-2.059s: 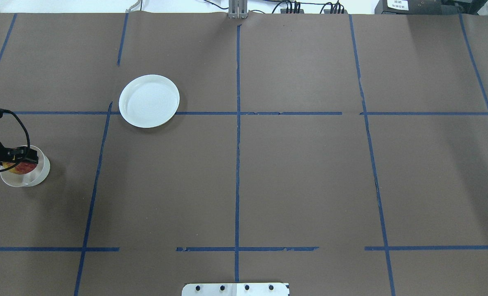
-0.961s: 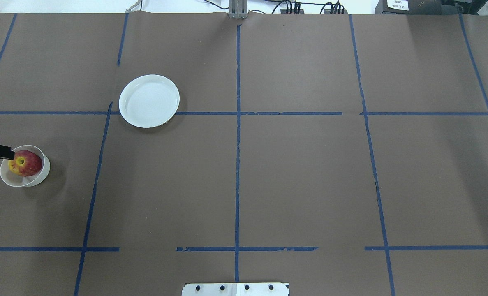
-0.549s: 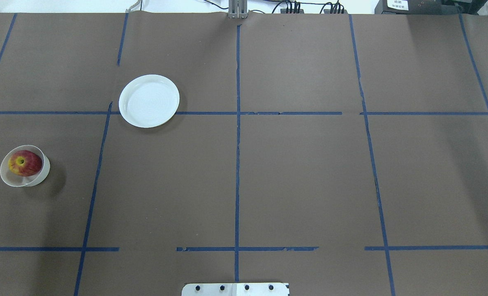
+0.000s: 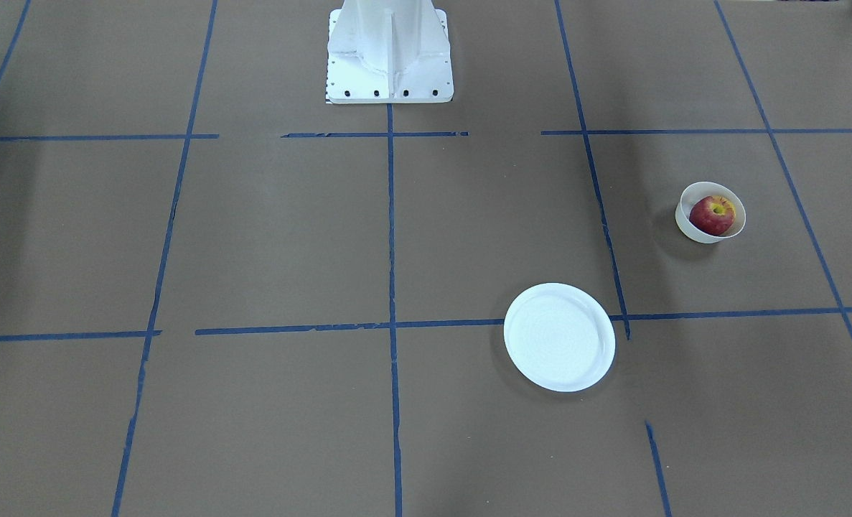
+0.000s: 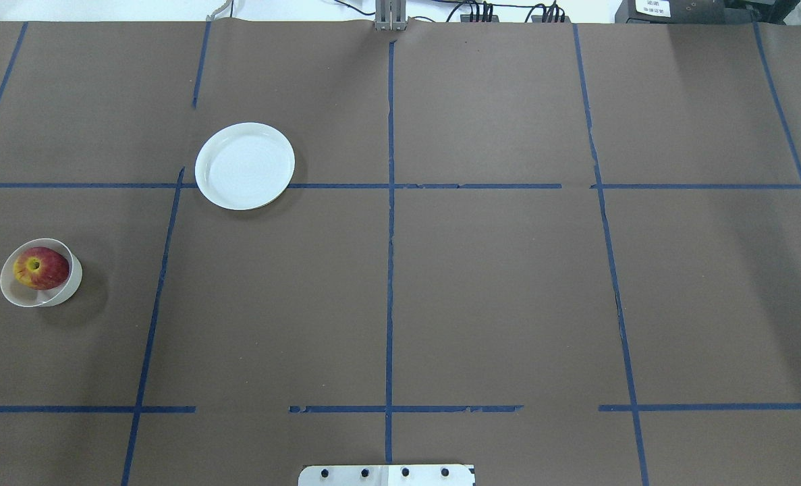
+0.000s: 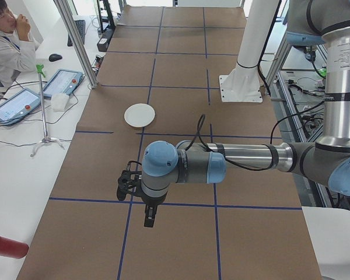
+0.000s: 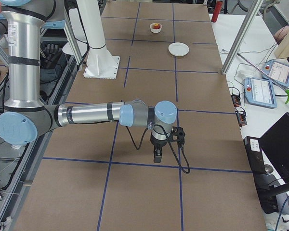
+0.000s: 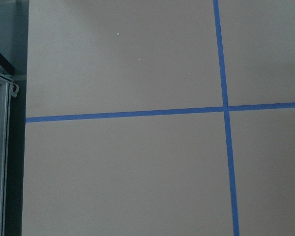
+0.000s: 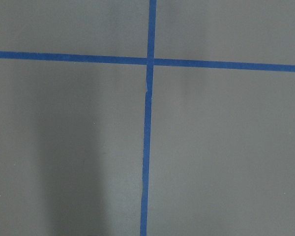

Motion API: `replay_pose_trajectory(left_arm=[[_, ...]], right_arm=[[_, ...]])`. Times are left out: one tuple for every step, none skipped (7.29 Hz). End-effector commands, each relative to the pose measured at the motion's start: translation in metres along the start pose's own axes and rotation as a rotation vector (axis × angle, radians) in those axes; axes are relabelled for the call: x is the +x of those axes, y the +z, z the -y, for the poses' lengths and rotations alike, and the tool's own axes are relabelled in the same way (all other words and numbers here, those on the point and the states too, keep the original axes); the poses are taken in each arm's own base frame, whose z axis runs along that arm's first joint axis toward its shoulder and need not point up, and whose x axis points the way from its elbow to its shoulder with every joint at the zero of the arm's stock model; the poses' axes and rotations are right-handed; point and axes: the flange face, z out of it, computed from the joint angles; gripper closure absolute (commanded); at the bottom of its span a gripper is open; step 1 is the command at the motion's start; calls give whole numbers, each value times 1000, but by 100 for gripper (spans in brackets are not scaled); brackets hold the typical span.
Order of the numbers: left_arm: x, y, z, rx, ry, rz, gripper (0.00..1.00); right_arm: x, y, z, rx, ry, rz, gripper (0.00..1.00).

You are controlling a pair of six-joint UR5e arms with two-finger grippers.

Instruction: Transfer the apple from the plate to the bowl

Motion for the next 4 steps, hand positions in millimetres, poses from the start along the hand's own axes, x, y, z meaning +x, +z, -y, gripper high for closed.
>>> replay_pose_trajectory(left_arm=[[17,-3,15,-32,-39,-7,1],[56,28,25,-88,-55,-12,1],[69,44,28,-101,-12,-14,1],[69,45,27,-64,25,-13,1]], right_arm=[[0,0,0,0,0,0,0],[0,0,0,0,0,0,0],[0,0,0,0,0,0,0],[0,0,0,0,0,0,0]])
